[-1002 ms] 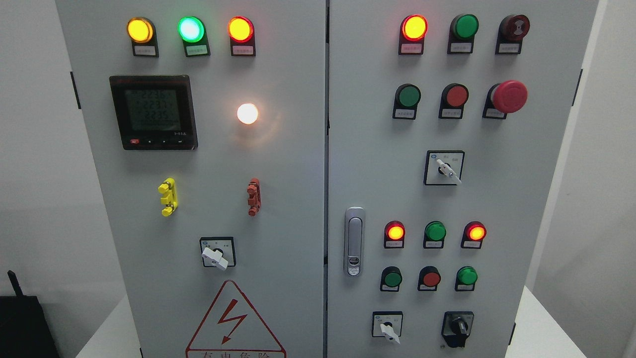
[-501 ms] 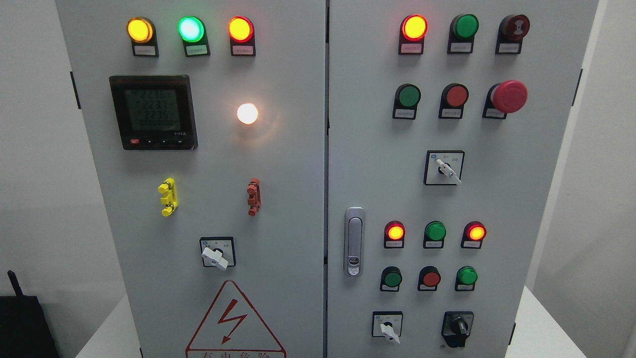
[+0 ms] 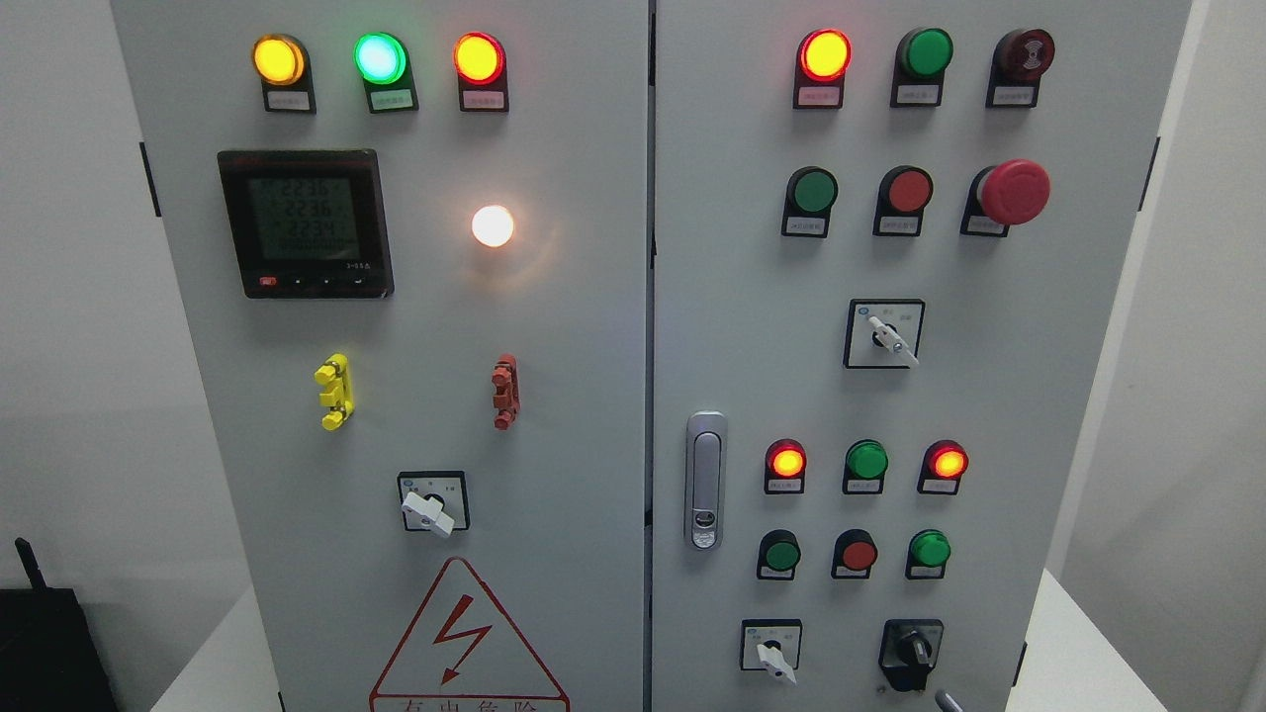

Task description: Trip black knob to open circuit

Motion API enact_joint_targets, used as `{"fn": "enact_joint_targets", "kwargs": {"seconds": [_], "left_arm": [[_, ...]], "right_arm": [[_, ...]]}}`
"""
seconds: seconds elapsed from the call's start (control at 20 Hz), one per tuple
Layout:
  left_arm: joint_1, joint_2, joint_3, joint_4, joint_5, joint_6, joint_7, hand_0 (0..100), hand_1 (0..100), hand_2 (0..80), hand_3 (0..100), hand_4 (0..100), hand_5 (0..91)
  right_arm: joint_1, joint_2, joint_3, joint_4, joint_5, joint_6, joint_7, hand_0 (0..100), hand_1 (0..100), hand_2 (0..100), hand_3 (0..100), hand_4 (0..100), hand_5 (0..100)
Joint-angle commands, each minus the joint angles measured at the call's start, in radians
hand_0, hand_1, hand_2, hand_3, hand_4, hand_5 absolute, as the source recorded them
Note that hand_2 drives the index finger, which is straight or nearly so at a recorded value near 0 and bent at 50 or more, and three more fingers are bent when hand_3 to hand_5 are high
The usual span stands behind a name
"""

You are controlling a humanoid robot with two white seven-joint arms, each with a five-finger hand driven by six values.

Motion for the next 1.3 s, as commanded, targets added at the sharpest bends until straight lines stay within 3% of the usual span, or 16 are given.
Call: {"fn": "enact_joint_targets", "kwargs": {"seconds": [0.0, 0.5, 1.25], "left_arm": [[0.0, 0.0, 0.0, 0.0, -0.023, -0.001, 0.0, 12, 39, 0.0, 0, 0, 0.0], [0.0, 0.0, 0.0, 0.0, -0.023, -0.001, 0.0, 12, 39, 0.0, 0, 0, 0.0], [0.0, 0.0, 0.0, 0.0, -0.023, -0.001, 0.0, 12, 39, 0.0, 0, 0, 0.0]], "right_arm": [[-0.012, 0.019, -0.026, 0.006, -0.003, 0.001, 0.002, 0, 0, 0, 100, 96, 100], [-0.035, 0.005, -0.025, 0.04, -0.03, 0.016, 0.002, 0, 0, 0, 100, 96, 100], [-0.028, 0.011, -0.02, 0.02, -0.038, 0.016, 0.002, 0, 0, 0, 100, 96, 100]]}}
